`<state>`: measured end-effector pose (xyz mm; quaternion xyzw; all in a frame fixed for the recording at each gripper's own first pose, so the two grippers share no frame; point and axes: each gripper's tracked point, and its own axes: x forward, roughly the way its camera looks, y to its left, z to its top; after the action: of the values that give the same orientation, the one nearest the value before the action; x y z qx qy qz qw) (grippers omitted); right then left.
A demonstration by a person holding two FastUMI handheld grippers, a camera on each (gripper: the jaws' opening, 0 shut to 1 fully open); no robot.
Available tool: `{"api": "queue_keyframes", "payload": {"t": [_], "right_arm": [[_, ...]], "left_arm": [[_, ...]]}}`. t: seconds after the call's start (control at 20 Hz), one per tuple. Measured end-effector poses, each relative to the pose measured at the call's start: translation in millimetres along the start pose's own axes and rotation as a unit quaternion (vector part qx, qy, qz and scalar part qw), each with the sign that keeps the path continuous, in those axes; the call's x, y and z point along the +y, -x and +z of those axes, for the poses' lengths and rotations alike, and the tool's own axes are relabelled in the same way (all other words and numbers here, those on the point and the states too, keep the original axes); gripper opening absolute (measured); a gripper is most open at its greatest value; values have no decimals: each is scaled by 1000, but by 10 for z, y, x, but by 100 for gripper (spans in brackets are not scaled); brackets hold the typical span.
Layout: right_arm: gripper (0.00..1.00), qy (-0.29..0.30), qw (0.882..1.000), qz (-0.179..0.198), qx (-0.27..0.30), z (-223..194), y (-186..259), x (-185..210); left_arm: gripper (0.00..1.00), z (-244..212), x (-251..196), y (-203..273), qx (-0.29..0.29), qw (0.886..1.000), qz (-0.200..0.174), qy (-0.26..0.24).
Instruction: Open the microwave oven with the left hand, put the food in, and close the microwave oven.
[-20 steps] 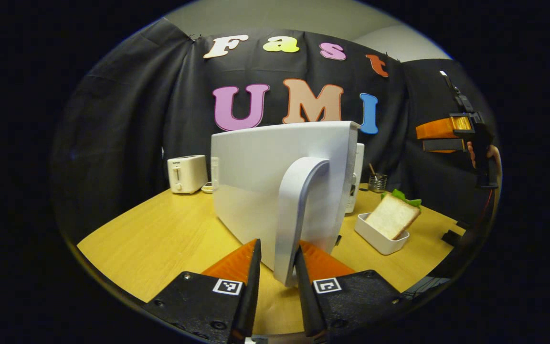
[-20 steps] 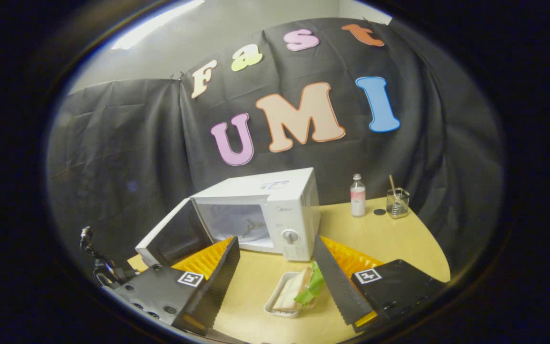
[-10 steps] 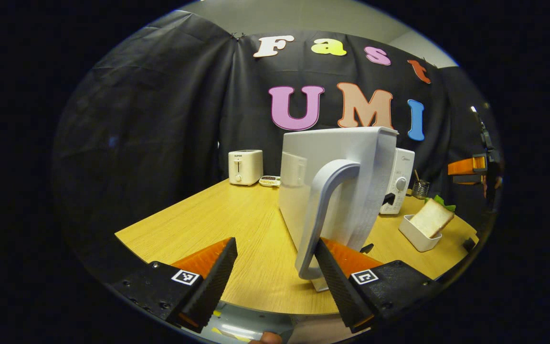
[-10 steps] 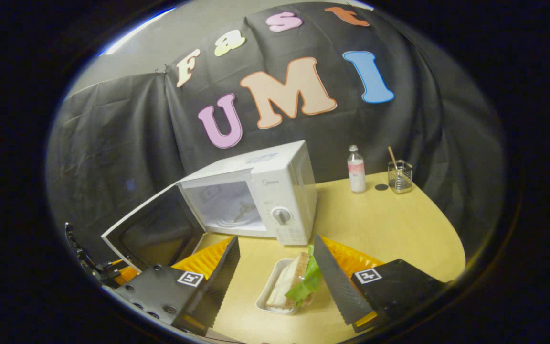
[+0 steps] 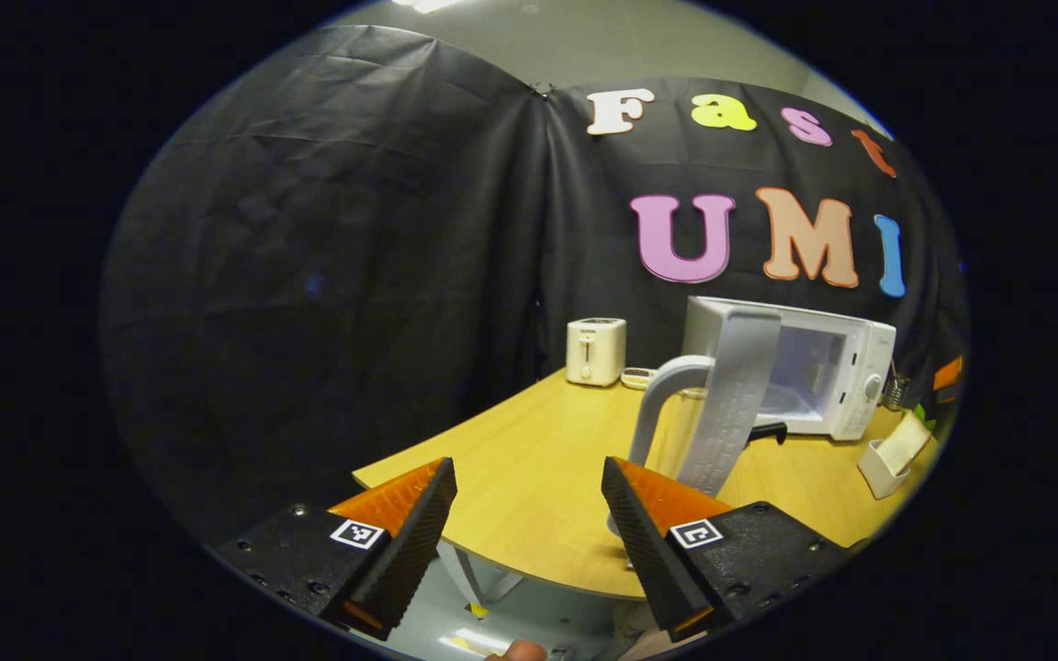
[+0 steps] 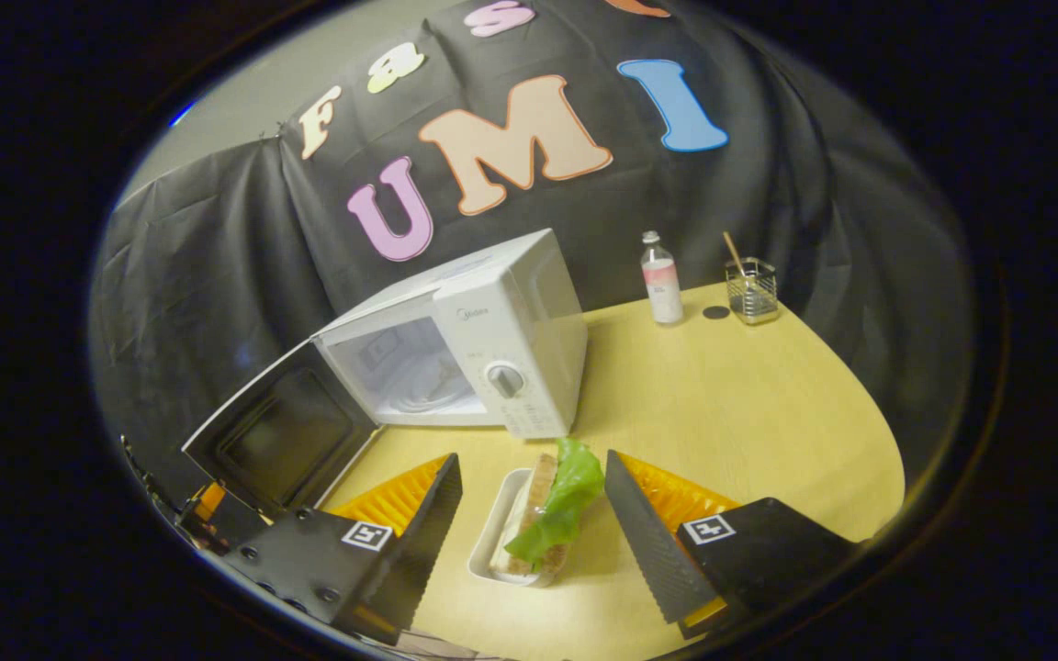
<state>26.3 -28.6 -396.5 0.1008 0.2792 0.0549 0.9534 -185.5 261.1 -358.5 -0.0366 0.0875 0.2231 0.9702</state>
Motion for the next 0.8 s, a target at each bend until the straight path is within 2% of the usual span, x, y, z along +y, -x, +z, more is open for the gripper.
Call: {"api": "queue_keyframes", "payload": {"t": [0.1, 0.15, 0.3, 0.35, 0.4, 0.45, 0.6, 0.8], "right_arm": [[98, -7, 1000, -2, 20, -49, -49, -52], [98, -10, 999, 2, 37, -87, -69, -61], [98, -14, 996, 14, 91, -289, -84, -68], [98, -18, 994, 16, 107, -350, -93, -71], [98, -22, 992, 18, 122, -403, -107, -63], [98, -25, 990, 20, 134, -461, -100, -49], [98, -36, 985, 18, 166, -569, -165, -64], [98, -62, 979, 19, 193, -660, -302, -89]], "left_arm": [[90, 136, 266, 100, -7, 1000, 23, 18], [95, 212, 354, 117, -15, 999, 29, 24], [94, 426, 566, 161, -37, 998, 44, 30], [90, 477, 621, 170, -43, 997, 50, 26], [90, 542, 653, 166, -51, 997, 56, 19], [94, 598, 673, 171, -58, 996, 60, 14], [94, 724, 627, 136, -71, 996, 60, 2], [94, 862, 415, 27, -83, 996, 36, 8]]}}
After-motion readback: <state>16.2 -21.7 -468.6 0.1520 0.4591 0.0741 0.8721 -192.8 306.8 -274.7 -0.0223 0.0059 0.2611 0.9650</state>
